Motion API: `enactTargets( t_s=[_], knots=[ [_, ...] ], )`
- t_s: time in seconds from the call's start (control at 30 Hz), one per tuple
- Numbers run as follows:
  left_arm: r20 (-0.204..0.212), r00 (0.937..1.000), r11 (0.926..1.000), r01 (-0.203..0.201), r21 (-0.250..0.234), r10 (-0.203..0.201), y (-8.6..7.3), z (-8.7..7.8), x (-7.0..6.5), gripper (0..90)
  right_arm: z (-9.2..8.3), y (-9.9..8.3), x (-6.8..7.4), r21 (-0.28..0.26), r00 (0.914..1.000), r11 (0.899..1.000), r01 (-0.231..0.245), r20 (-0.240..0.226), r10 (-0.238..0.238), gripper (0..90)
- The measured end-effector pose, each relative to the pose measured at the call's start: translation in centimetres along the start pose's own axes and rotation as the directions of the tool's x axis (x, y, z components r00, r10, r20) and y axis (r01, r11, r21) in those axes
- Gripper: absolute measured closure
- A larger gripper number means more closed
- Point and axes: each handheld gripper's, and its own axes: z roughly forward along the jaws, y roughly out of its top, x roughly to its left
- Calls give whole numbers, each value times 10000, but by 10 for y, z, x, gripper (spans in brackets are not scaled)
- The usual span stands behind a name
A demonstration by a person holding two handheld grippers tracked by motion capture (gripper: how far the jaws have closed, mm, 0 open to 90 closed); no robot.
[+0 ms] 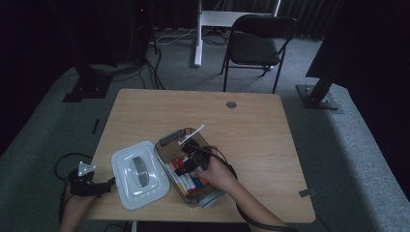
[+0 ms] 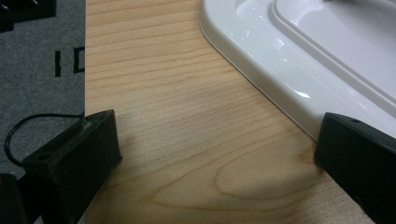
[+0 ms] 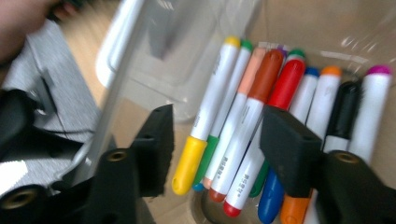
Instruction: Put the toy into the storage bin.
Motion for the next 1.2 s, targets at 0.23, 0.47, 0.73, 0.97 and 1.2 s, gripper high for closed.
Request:
enactTargets(
  t_s=[0.23,0.47,0.73,0.97,1.2],
  knots=[
    [-2,10000,10000,-8,-3,8,0,0,0,6,-50,-13,-16,-1433,9995,9896,-107,270,147,316],
    [-2,10000,10000,-5,1,5,0,0,0,6,-84,-27,-41,-2996,9973,9537,-276,567,467,239],
    [-2,10000,10000,-7,2,7,0,0,0,7,-88,-50,-72,-4054,9711,9141,1,2181,967,127],
    [-71,10000,10000,71,30,-71,0,0,-1,6,-82,-76,-98,-4021,9525,9151,-291,2665,1474,111],
    [-335,9987,9993,376,19,-375,0,-1,-3,6,-63,-106,-124,-3800,9194,9250,-47,3622,1535,112]
  ],
)
